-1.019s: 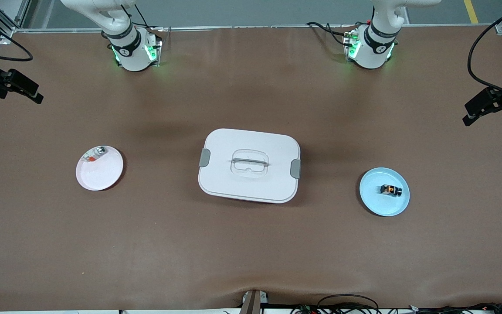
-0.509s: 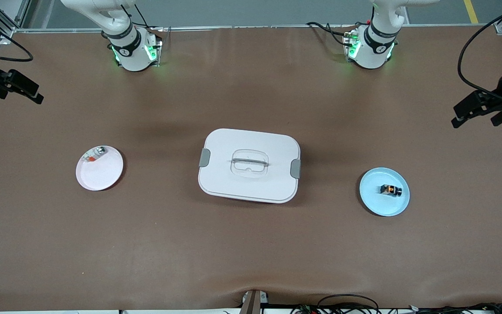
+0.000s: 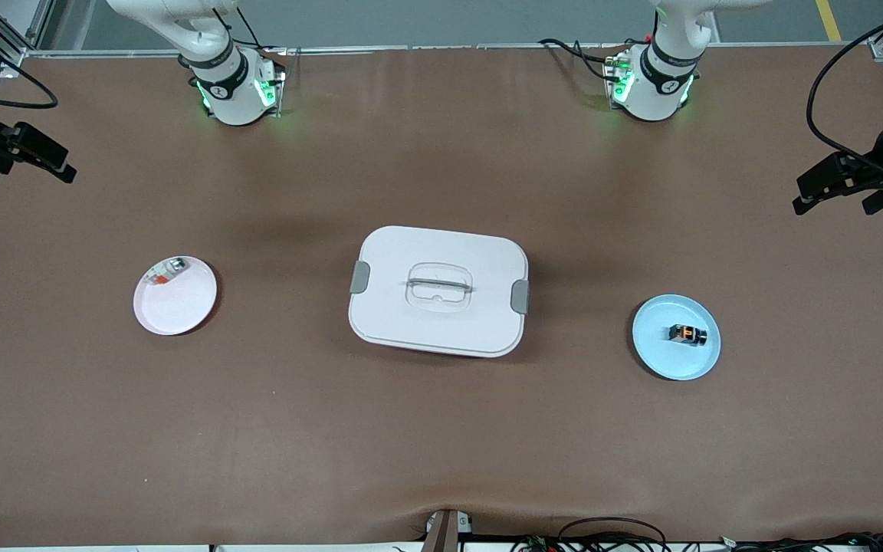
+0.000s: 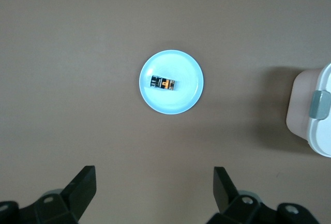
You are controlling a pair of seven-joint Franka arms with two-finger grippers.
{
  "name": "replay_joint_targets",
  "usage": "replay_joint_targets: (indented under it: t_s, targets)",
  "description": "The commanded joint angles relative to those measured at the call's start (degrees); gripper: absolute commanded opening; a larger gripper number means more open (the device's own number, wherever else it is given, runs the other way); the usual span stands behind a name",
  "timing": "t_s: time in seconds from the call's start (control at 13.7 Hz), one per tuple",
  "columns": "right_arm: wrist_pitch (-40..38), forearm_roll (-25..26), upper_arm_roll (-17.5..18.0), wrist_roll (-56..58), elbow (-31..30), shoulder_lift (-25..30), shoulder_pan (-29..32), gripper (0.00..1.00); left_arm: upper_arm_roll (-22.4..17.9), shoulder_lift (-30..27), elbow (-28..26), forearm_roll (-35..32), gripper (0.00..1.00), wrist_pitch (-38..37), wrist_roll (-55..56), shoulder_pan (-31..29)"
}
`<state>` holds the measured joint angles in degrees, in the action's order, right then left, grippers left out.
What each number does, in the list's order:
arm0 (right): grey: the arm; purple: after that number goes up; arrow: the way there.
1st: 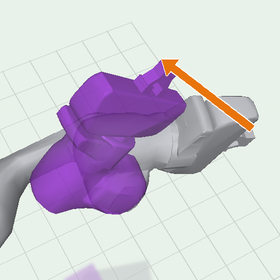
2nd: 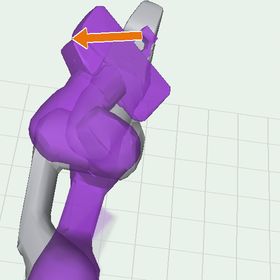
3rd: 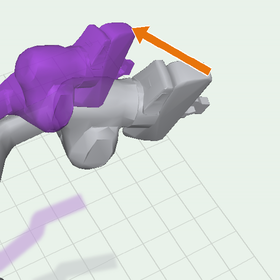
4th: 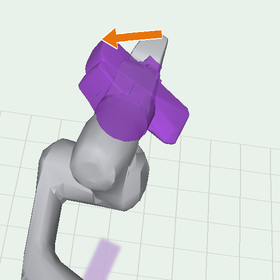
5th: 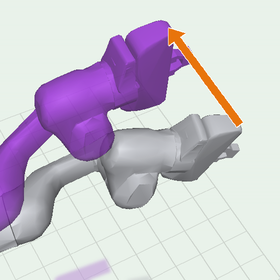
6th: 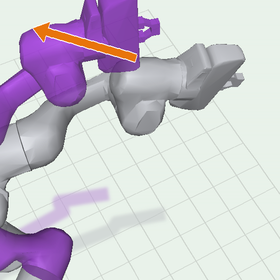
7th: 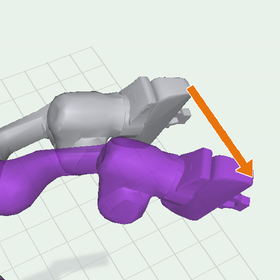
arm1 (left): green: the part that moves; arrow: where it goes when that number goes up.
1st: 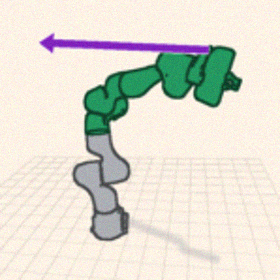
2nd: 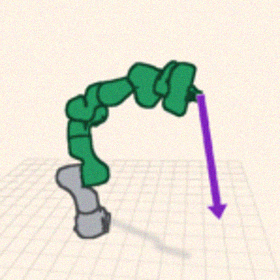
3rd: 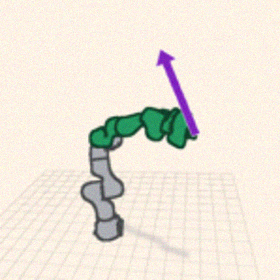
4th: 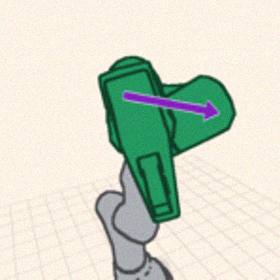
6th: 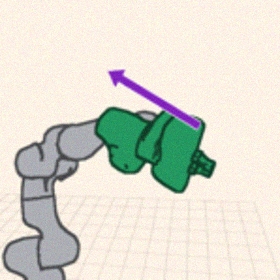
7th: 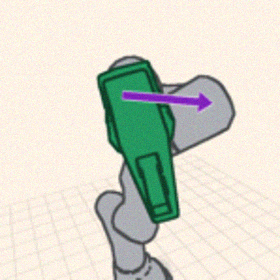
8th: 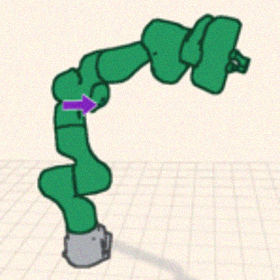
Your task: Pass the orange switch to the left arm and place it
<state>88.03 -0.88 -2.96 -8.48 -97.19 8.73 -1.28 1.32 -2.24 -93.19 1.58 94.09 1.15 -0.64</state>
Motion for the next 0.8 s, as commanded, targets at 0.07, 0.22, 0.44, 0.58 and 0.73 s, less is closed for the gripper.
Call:
replay_joint_targets:
  t_s: [0.07, 0.22, 0.44, 0.58, 0.73]
  targets:
    - [-0.8, -0.3, -0.1, -0.5, 2.6, -0.7, -0.1, 1.0, 0.3, -0.7, -0.1, 0.4, 1.0, -0.4, -0.7, -0.5]
    - [-1.1, -0.3, -0.2, -0.5, 3.2, -0.9, 0.0, 1.0, 0.6, -0.7, -0.1, 0.5, 1.0, -0.4, -0.1, -0.3]
    - [-2.5, -0.2, -0.2, -0.4, 5.2, -2.2, 0.0, 1.0, 0.8, -0.6, 0.4, 0.4, 1.0, -0.4, 1.0, -0.2]
    - [-6.3, -0.3, -0.2, -0.4, 10.5, -5.8, 0.0, 1.0, 0.7, 0.5, 1.7, 0.8, 1.0, -0.4, 1.0, -0.2]
    - [-7.9, -0.3, -0.2, -0.4, 12.5, -7.3, 0.3, 1.0, 0.7, 1.1, 2.8, 0.4, 1.0, -0.9, 1.0, 0.2]
